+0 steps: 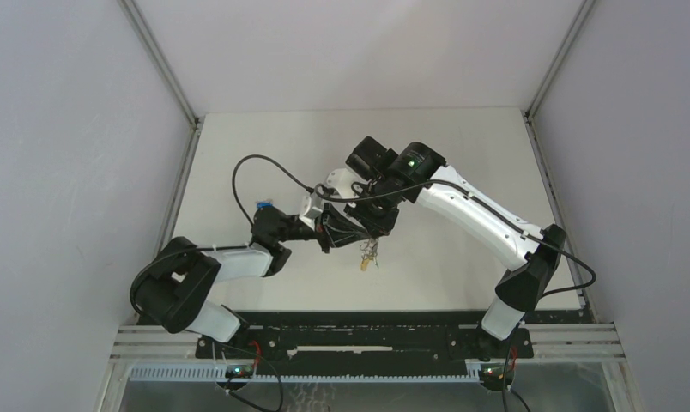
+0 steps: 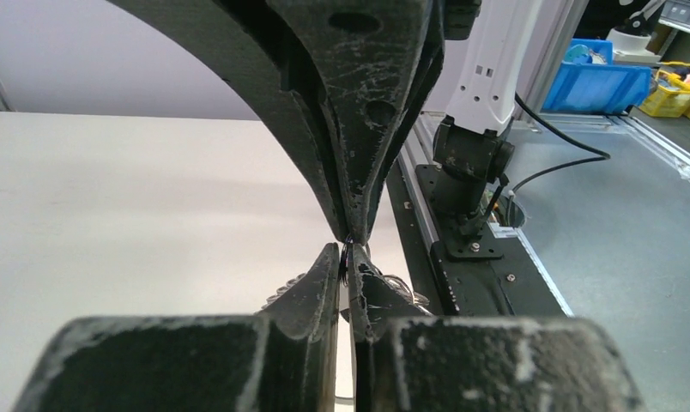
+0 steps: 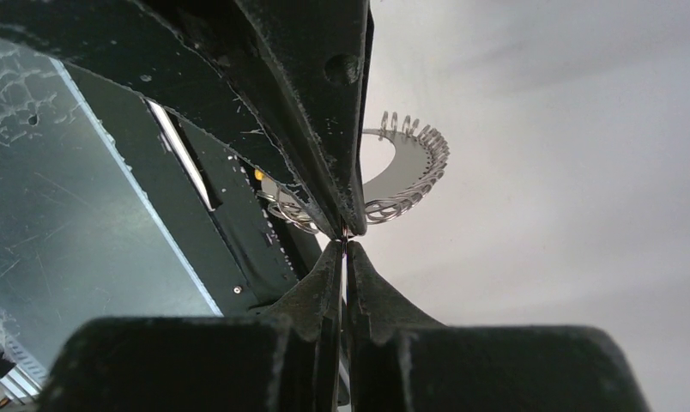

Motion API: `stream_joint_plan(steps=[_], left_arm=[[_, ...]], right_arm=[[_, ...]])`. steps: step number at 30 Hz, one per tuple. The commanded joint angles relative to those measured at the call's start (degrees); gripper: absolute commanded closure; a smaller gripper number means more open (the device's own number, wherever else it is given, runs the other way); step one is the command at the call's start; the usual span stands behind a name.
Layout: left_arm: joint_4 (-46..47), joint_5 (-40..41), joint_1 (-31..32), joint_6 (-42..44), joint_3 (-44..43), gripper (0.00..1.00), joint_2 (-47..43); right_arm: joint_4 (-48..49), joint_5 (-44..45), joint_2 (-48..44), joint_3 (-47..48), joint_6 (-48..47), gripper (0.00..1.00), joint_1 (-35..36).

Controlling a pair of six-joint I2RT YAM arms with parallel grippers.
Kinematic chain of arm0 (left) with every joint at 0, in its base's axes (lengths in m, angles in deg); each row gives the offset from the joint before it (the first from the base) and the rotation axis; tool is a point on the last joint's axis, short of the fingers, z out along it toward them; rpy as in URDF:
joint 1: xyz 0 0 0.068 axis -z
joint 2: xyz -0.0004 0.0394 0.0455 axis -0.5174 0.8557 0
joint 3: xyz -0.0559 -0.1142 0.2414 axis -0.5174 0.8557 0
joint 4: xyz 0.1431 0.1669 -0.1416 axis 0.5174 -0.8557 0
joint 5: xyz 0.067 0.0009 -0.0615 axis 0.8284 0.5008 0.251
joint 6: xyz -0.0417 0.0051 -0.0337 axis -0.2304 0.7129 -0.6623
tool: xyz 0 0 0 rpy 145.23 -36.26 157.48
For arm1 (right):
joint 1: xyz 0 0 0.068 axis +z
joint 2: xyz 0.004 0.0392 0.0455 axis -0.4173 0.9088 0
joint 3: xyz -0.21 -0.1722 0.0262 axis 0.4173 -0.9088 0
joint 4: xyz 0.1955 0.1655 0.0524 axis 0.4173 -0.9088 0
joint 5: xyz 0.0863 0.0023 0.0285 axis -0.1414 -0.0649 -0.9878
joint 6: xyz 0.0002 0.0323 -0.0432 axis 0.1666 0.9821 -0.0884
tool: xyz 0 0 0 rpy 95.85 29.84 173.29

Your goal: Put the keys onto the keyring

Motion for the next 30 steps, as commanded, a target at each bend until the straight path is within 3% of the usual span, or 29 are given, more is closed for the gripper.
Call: stream_joint_plan(steps=[1, 3, 8, 15, 21, 24, 30], left_arm=[[2.0, -1.7, 0.1, -1.2, -3.1, 0.95, -0.1], [2.0, -1.8, 0.3, -1.3, -3.1, 1.00, -0.1], [2.5, -1.1, 0.5, -1.2, -2.3, 1.00, -1.6], [4.9, 7.8, 0.5, 0.9, 1.0, 1.00, -6.1], [6.7, 13.5, 1.0, 2.1, 1.9, 1.00, -9.3], [6.7, 14.0, 1.2, 2.6, 1.6, 1.00, -10.9], [6.7, 14.0, 1.2, 3.1, 1.0, 1.00, -12.7]], right_arm=[[1.7, -0.6, -1.8, 3.0, -1.1, 1.00, 0.9], [2.0, -0.6, -2.0, 3.1, -1.3, 1.00, 0.9], [4.0, 1.2, -3.8, 2.8, -1.3, 1.00, 1.2], [14.8, 2.8, -13.2, -4.0, -1.3, 0.82, 1.6], [25.9, 4.1, -22.8, -15.3, -1.5, 0.77, 1.2], [30.9, 1.4, -27.3, -20.8, -1.0, 0.76, -1.0], [38.0, -13.8, -31.7, -26.6, -0.9, 0.75, -8.6]])
